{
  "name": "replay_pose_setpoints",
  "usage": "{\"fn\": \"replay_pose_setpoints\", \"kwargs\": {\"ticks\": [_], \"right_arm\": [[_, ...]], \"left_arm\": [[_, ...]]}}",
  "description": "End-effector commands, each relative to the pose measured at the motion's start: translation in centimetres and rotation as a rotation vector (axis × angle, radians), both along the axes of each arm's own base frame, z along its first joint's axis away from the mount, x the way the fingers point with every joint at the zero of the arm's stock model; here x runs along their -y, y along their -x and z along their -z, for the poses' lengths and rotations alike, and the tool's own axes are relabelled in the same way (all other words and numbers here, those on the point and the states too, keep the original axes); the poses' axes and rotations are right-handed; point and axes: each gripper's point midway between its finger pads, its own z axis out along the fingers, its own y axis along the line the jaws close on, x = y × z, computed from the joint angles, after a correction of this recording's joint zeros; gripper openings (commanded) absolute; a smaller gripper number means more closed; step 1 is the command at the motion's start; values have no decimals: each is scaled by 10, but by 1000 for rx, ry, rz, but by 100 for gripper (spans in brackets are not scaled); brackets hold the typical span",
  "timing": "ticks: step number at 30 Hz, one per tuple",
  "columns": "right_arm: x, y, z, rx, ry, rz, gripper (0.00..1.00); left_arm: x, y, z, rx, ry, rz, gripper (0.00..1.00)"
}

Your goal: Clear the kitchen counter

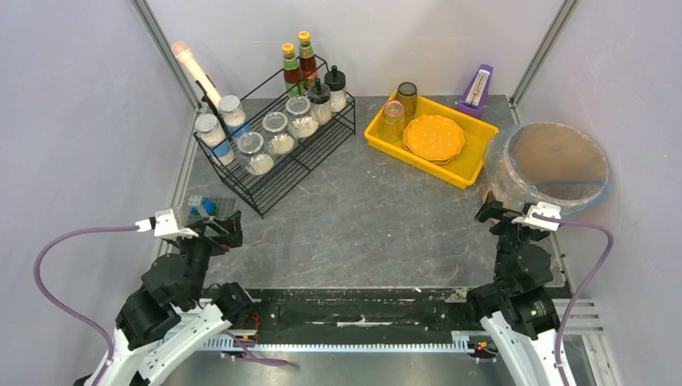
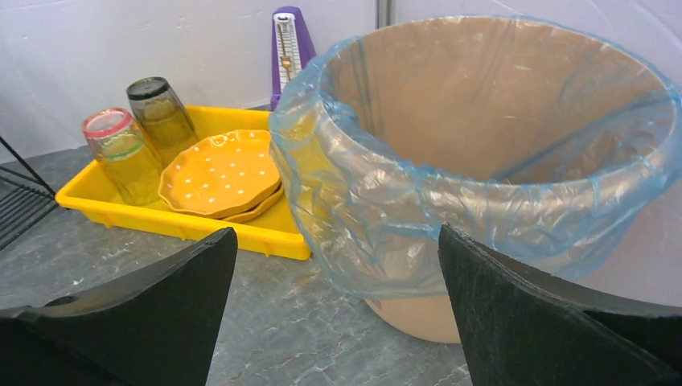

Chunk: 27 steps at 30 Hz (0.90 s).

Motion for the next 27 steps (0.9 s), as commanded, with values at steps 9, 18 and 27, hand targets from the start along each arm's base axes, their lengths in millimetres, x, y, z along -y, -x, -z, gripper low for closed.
{"fn": "replay_pose_setpoints", "kwargs": {"ticks": [9, 18, 27], "right_arm": [[12, 6, 32, 19, 0, 65, 98], [10, 8, 34, 42, -3, 61, 98], [7, 11, 30, 83, -15, 41, 98]], "left_arm": [[-19, 3, 38, -4, 115, -127, 98], [-23, 3, 40, -3, 126, -152, 98], [-23, 2, 41, -8, 119, -151, 98]]}}
